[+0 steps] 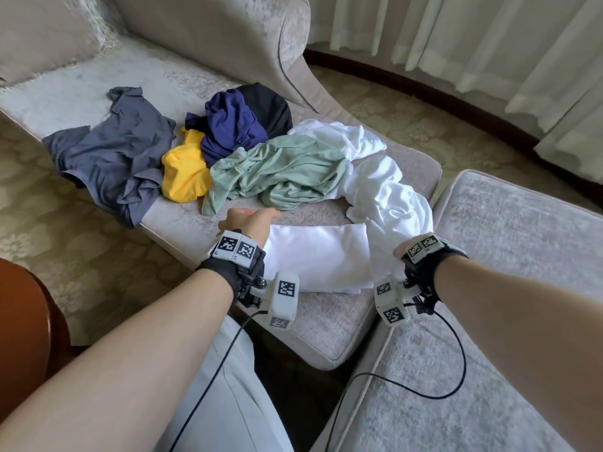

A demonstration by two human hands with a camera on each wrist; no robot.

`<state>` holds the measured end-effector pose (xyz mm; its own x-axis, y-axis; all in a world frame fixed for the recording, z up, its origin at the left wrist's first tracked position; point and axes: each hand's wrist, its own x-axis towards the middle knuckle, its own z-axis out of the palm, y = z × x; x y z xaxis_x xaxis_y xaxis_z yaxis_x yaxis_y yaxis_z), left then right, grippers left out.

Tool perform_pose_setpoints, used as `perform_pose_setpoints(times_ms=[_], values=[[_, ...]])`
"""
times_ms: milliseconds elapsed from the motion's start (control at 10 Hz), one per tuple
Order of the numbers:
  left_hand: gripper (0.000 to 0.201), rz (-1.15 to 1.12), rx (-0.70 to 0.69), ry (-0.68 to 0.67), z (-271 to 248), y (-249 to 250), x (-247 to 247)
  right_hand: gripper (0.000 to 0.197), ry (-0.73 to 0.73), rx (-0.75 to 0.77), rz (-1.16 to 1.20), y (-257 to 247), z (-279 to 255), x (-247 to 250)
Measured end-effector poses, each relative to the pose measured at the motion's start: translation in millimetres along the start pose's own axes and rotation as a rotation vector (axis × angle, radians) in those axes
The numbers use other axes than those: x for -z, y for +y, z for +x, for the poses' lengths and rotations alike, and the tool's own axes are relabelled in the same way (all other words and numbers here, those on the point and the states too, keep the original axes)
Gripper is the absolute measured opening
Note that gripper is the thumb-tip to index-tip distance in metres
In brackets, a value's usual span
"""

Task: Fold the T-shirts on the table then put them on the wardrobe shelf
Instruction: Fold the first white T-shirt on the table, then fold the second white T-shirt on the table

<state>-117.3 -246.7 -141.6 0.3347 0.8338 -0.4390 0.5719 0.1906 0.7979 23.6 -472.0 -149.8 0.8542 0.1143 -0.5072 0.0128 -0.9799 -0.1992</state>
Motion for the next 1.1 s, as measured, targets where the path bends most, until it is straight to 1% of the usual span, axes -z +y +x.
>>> perform_pose_setpoints(times_ms=[100, 200, 300, 400, 500, 600, 700, 800, 900, 1000, 1100], values=[[0.057, 0.071, -0.047, -0.002, -11, 2, 2, 0.035, -0.031, -0.03, 0.253, 3, -14, 12], [0.05, 0.045, -0.181, 0.007, -18, 9, 0, 0.043, 0.01, -0.134, 0.806, 7, -16, 16], [0.045, 0.003, -0.311, -0.024, -27, 20, -3, 0.045, 0.055, -0.089, 0.926, -4, -5, 33], [0.043, -0.034, -0.381, -0.143, -41, 36, -4, 0.045, 0.073, 0.034, 1.094, -23, -17, 60], [0.044, -0.133, -0.457, -0.317, -55, 55, -2, 0.043, 0.019, 0.129, 1.342, -55, -42, 92], [0.063, -0.156, -0.447, -0.438, -67, 76, 4, 0.035, -0.084, 0.331, 1.49, -90, -80, 120], [0.07, -0.238, -0.415, -0.565, -78, 94, 22, 0.022, -0.161, 0.533, 1.5, -123, -115, 140], [0.039, -0.281, -0.494, -0.556, -91, 113, 50, 0.013, -0.316, 0.692, 1.551, -152, -155, 155], [0.017, -0.423, -0.505, -0.443, -102, 137, 86, 0.027, -0.485, 0.804, 1.501, -182, -192, 165], [0.022, -0.54, -0.525, -0.341, -101, 150, 131, 0.026, -0.579, 0.911, 1.383, -203, -226, 166], [0.03, -0.605, -0.521, -0.23, -108, 155, 185, 0.024, -0.57, 0.99, 1.38, -220, -250, 159]])
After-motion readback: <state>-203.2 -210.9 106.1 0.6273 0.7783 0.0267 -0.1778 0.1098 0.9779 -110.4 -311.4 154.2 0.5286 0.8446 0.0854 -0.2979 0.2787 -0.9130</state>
